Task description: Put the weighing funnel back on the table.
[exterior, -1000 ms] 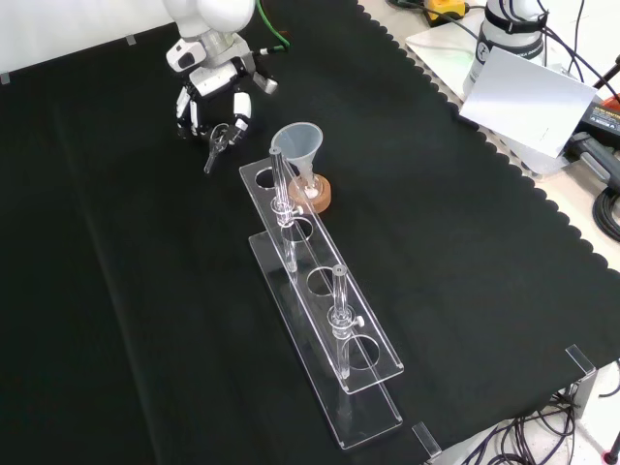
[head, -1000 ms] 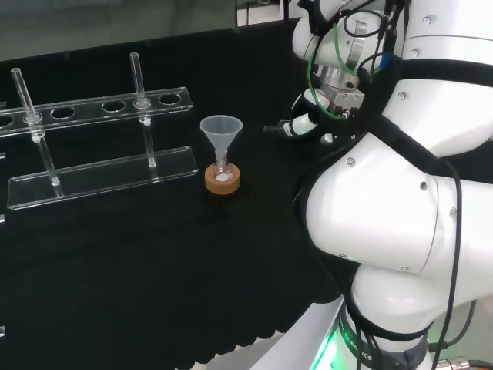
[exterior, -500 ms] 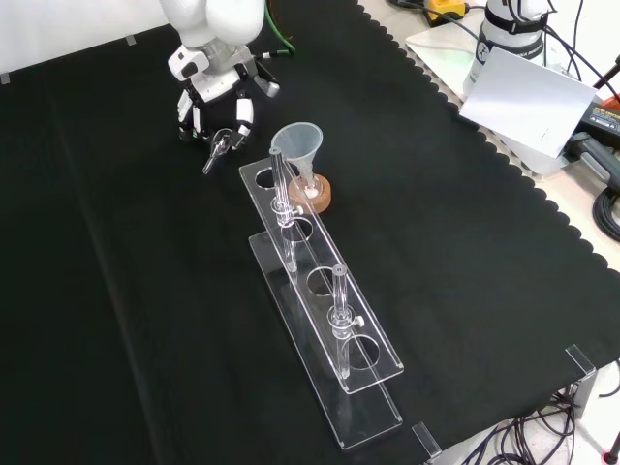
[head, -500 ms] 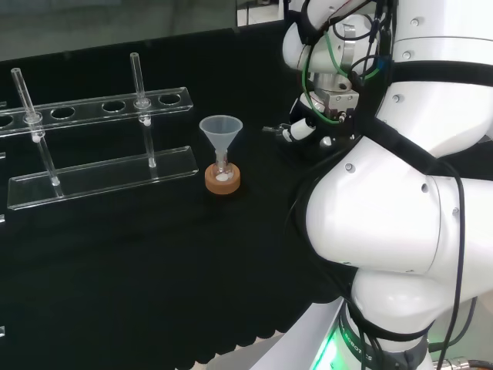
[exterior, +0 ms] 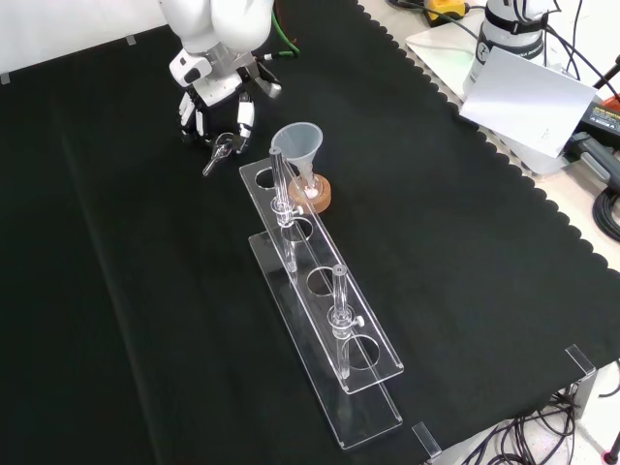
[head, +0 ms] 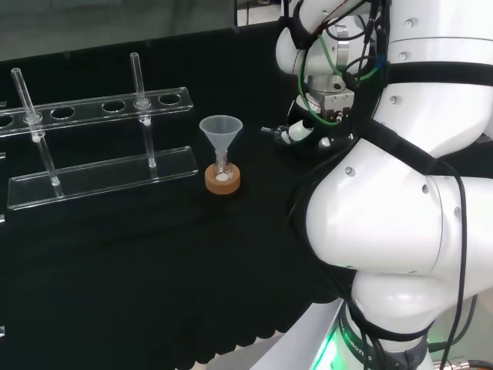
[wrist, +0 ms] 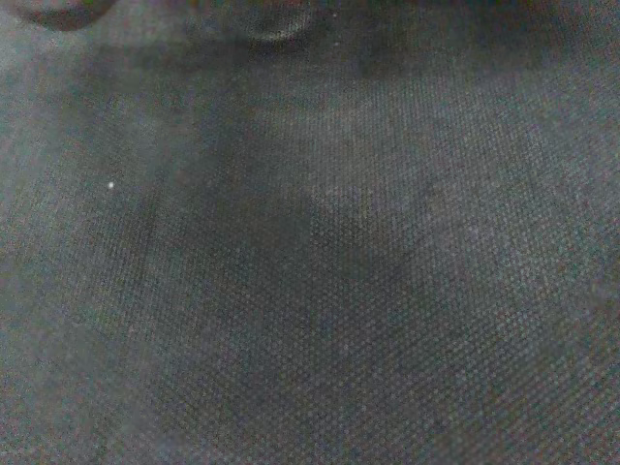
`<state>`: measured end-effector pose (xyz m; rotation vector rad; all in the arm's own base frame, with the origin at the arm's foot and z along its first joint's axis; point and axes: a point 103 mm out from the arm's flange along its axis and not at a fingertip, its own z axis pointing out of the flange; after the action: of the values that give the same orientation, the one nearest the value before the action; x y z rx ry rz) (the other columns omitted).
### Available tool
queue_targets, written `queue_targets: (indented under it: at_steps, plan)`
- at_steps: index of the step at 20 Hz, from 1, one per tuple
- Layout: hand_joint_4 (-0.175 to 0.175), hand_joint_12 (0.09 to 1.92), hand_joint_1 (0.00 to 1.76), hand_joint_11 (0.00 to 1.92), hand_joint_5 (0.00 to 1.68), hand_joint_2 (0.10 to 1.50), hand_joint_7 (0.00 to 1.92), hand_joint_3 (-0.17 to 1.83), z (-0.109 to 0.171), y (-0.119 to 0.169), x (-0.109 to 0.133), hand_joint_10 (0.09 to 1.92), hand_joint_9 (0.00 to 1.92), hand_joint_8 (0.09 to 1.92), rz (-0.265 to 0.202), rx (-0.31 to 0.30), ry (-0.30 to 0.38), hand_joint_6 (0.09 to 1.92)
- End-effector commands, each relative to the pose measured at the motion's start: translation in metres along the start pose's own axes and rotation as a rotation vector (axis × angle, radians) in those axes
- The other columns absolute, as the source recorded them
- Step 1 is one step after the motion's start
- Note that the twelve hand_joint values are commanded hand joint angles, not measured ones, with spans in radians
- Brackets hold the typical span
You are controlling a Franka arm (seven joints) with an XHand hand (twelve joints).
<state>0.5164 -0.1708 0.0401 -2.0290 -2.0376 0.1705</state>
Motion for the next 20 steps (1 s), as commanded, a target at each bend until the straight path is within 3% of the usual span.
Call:
queue_targets:
  at_steps: [1, 4, 6, 10, 20]
  plan:
    - [0.041, 1.25, 0.93, 0.54, 0.84, 0.89, 0.48, 0.13, -0.007, -0.001, 0.003, 0.45, 0.81, 0.64, -0.034, 0.051, -0.001, 0.59]
    - [0.002, 1.3, 0.87, 0.45, 0.5, 0.83, 0.35, 0.21, -0.013, -0.002, 0.004, 0.5, 0.68, 0.64, -0.035, 0.069, -0.004, 0.45]
    - [-0.003, 1.32, 0.84, 0.38, 0.39, 0.79, 0.26, 0.3, -0.02, -0.005, 0.006, 0.55, 0.57, 0.63, -0.034, 0.075, -0.007, 0.29]
    - [-0.005, 1.37, 0.81, 0.29, 0.32, 0.71, 0.16, 0.43, -0.035, -0.013, 0.01, 0.61, 0.43, 0.62, -0.037, 0.062, -0.001, 0.1]
    - [-0.006, 1.41, 0.76, 0.25, 0.3, 0.69, 0.14, 0.46, -0.097, -0.058, 0.036, 0.64, 0.39, 0.62, -0.028, -0.022, -0.01, 0.09]
